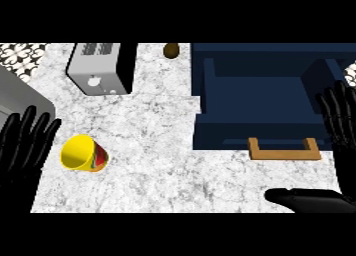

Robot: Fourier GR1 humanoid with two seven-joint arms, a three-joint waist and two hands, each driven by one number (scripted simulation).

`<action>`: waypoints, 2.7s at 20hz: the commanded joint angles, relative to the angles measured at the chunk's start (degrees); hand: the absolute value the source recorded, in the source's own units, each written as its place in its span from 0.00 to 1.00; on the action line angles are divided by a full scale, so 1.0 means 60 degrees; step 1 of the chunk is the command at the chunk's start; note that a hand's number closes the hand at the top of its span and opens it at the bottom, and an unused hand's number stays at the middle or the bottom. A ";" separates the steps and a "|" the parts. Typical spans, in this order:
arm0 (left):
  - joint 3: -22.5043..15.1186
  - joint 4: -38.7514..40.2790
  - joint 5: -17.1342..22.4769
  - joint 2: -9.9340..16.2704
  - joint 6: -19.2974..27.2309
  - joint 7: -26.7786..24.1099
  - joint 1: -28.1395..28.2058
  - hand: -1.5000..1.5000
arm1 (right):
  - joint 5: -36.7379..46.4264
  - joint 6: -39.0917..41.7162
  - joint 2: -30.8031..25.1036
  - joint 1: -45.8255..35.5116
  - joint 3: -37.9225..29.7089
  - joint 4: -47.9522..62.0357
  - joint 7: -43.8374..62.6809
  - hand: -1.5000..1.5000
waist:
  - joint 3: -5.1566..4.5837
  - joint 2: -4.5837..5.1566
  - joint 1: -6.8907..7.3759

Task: Pick up the cup, place it into the drawer and close the drawer

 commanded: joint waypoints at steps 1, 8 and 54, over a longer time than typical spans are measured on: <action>0.0938 0.1324 0.1117 0.0171 -0.0525 -0.0225 -0.0362 0.00 | -0.0213 0.0286 -0.0244 -0.0500 -0.0319 0.0475 0.0082 0.00 | 0.0010 0.0002 -0.0034; 0.1853 0.2174 0.1282 0.0555 -0.1241 -0.0582 -0.0032 0.00 | -0.0053 0.0397 -0.0129 -0.0694 -0.0302 0.0782 0.0018 0.00 | 0.0012 -0.0008 -0.0025; 0.3242 1.8020 -0.2652 0.1956 -0.1745 -1.0780 -0.4665 0.00 | -0.0164 0.1047 0.0096 -0.0500 -0.0755 0.0919 -0.0501 0.00 | -0.0009 0.0036 -0.0173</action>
